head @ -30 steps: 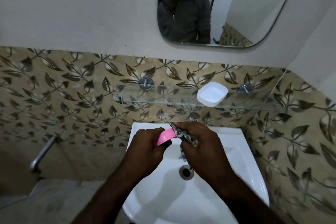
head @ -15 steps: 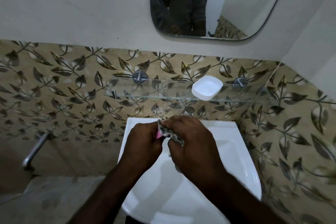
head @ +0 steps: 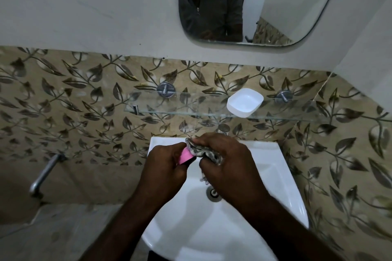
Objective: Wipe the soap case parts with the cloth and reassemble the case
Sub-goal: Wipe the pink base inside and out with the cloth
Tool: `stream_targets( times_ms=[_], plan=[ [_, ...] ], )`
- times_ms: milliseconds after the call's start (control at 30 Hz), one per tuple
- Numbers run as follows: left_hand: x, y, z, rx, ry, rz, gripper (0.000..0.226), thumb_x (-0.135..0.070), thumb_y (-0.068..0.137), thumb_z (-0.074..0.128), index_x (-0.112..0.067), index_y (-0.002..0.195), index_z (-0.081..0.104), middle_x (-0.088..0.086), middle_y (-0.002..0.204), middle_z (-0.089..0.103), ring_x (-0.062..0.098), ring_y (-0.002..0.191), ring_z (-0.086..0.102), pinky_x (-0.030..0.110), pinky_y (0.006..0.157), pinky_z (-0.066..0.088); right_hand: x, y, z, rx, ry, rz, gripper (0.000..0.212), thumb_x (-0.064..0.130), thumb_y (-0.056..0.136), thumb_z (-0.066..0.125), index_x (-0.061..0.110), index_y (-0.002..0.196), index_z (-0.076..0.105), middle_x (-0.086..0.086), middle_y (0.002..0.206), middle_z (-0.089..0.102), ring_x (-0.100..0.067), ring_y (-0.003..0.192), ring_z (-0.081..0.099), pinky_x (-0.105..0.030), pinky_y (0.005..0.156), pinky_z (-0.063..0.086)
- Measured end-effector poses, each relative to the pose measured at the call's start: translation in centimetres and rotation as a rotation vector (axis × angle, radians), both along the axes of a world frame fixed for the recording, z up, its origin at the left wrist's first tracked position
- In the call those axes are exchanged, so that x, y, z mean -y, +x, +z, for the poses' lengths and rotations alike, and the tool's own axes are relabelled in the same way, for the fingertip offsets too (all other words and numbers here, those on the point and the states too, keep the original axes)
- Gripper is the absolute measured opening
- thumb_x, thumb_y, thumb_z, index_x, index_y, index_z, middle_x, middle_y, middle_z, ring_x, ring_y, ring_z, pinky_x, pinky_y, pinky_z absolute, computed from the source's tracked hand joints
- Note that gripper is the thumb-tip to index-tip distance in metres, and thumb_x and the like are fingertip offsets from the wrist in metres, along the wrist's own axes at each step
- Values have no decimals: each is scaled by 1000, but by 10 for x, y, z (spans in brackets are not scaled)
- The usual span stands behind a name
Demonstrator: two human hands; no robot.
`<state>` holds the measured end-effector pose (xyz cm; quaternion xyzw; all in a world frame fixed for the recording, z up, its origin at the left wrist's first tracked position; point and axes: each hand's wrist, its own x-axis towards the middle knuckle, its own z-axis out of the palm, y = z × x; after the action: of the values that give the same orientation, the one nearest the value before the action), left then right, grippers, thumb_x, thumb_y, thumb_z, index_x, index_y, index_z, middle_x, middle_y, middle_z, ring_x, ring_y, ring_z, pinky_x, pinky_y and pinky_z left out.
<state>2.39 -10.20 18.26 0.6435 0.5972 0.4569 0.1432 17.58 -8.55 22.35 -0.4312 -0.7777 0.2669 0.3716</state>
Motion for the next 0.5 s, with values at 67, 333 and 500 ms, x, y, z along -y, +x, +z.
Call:
stream_targets(
  times_ms=[67, 333, 500],
  plan=[
    [2, 0, 0, 79, -12, 0, 33, -21, 79, 65, -30, 55, 43, -9, 49, 40, 6, 47, 30, 24, 47, 23, -9, 4, 1, -143, -240, -20, 42, 0, 76, 56, 33, 97, 73, 3, 83, 74, -14, 61, 70, -38, 55, 60],
    [5, 6, 30, 567, 16, -173, 15, -6, 68, 76, -18, 77, 72, -11, 61, 68, -1, 58, 60, 12, 58, 46, -19, 17, -3, -317, -504, 106, 20, 2, 83, 71, 16, 96, 71, -15, 87, 74, -29, 79, 71, -43, 76, 56],
    [1, 9, 18, 609, -42, -140, 19, -8, 70, 77, -16, 86, 73, -6, 70, 73, 6, 66, 66, 18, 63, 51, -16, 15, 1, -341, -343, -27, 29, 2, 81, 71, 27, 97, 72, 6, 90, 76, -8, 86, 71, -25, 79, 56]
  ],
)
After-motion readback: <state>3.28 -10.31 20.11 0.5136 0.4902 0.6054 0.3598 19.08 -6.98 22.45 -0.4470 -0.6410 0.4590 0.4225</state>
